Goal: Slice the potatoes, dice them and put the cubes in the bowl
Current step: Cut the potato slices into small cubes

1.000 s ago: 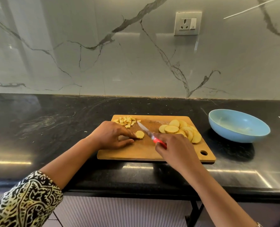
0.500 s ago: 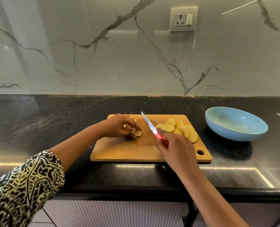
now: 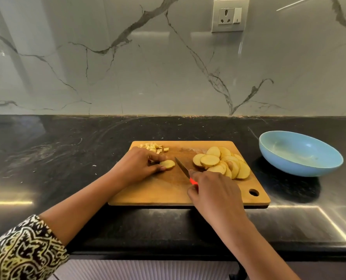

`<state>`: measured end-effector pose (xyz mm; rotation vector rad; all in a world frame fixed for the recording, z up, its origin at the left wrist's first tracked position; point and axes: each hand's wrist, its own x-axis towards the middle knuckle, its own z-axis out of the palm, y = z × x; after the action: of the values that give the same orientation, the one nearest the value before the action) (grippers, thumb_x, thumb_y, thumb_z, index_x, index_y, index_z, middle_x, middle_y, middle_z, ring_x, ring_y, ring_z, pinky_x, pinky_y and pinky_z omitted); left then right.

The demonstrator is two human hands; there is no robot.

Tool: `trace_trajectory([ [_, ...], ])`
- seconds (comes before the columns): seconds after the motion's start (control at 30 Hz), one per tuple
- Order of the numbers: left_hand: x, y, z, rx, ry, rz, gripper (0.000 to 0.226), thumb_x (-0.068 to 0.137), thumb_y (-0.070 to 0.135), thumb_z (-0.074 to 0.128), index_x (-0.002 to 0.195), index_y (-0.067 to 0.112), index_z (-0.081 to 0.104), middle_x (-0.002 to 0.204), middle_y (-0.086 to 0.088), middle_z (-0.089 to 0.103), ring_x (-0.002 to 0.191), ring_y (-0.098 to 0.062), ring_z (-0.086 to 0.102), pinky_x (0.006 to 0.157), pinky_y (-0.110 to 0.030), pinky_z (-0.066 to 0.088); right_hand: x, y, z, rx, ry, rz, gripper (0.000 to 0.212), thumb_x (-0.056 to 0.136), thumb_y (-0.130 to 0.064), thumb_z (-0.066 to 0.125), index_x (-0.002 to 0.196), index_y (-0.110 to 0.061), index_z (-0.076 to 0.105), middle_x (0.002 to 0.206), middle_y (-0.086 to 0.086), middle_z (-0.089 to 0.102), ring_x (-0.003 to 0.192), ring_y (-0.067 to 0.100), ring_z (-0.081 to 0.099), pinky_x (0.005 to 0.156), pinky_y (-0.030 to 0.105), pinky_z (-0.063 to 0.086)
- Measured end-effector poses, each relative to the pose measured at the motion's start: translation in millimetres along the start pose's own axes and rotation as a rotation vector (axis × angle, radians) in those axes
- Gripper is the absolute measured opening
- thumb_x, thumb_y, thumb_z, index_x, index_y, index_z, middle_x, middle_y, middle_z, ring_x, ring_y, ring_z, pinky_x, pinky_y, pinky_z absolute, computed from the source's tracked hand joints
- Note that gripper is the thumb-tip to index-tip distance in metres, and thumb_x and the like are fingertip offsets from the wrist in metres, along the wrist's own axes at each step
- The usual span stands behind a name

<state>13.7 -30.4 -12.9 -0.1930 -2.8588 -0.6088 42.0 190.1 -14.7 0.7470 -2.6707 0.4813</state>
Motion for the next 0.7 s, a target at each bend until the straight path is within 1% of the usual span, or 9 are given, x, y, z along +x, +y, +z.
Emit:
trace_trajectory([
  [0.07, -0.1, 0.4, 1.4, -0.018, 0.009, 0.021, 0.033, 0.084, 0.035, 0.067, 0.115, 0.024, 0.067, 0.111, 0.005, 0.07, 0.099, -0.005, 0.062, 0.091, -0.023, 0.05, 0.2, -3.7, 2.6, -0.004, 0.003, 0.001, 0.039, 0.098, -0.035, 0.043, 0.137, -0.031, 0.047, 0.11, -0.011, 0.062, 0.093, 0.009, 0.06, 0.074, 0.024, 0.049],
  [0.17, -1.0, 1.8, 4.5, 0.025, 0.027, 0.064, 0.029, 0.086, 0.035, 0.066, 0.113, 0.024, 0.069, 0.108, 0.006, 0.071, 0.097, -0.006, 0.063, 0.091, -0.027, 0.05, 1.0, -5.4, 5.3, 0.013, 0.002, 0.008, 0.044, 0.097, -0.036, 0.044, 0.141, -0.033, 0.043, 0.114, -0.012, 0.061, 0.096, 0.009, 0.059, 0.075, 0.024, 0.047],
  [0.27, -1.3, 2.5, 6.4, 0.07, 0.047, 0.077, 0.029, 0.088, 0.036, 0.064, 0.113, 0.024, 0.069, 0.109, 0.007, 0.071, 0.096, -0.007, 0.064, 0.09, -0.024, 0.049, 3.0, -8.0, 6.1, 0.02, -0.014, 0.002, 0.045, 0.097, -0.037, 0.045, 0.142, -0.032, 0.042, 0.114, -0.011, 0.061, 0.096, 0.009, 0.058, 0.073, 0.024, 0.045],
  [0.43, -2.3, 5.0, 6.3, 0.063, 0.051, 0.067, 0.03, 0.088, 0.037, 0.064, 0.113, 0.022, 0.069, 0.109, 0.007, 0.07, 0.093, -0.004, 0.063, 0.085, -0.019, 0.049, 4.4, -5.4, 5.2, 0.017, -0.009, 0.035, 0.045, 0.097, -0.038, 0.047, 0.141, -0.034, 0.043, 0.114, -0.014, 0.062, 0.097, 0.008, 0.059, 0.074, 0.022, 0.045],
  [0.5, -2.0, 5.6, 5.6, 0.066, 0.04, 0.061, 0.031, 0.088, 0.039, 0.063, 0.113, 0.023, 0.069, 0.109, 0.007, 0.07, 0.094, -0.004, 0.063, 0.085, -0.021, 0.05, 4.5, -6.8, 4.7, 0.031, -0.025, 0.036, 0.045, 0.096, -0.038, 0.048, 0.141, -0.034, 0.044, 0.115, -0.014, 0.062, 0.098, 0.008, 0.059, 0.076, 0.023, 0.047],
  [0.6, -2.4, 6.3, 5.6, 0.06, 0.038, 0.052, 0.03, 0.088, 0.038, 0.063, 0.113, 0.023, 0.069, 0.11, 0.007, 0.07, 0.096, -0.005, 0.063, 0.087, -0.026, 0.051, 6.4, -6.2, 3.7, 0.03, -0.026, 0.068, 0.045, 0.095, -0.04, 0.051, 0.139, -0.035, 0.045, 0.114, -0.014, 0.063, 0.096, 0.007, 0.06, 0.076, 0.023, 0.049],
  [0.7, -4.2, 7.3, 6.0, 0.059, 0.046, 0.05, 0.03, 0.088, 0.038, 0.063, 0.113, 0.023, 0.069, 0.111, 0.007, 0.07, 0.097, -0.005, 0.063, 0.088, -0.025, 0.052, 5.3, -8.0, 4.5, 0.009, -0.021, 0.053, 0.045, 0.096, -0.039, 0.048, 0.141, -0.034, 0.043, 0.115, -0.014, 0.062, 0.096, 0.007, 0.059, 0.076, 0.023, 0.049],
])
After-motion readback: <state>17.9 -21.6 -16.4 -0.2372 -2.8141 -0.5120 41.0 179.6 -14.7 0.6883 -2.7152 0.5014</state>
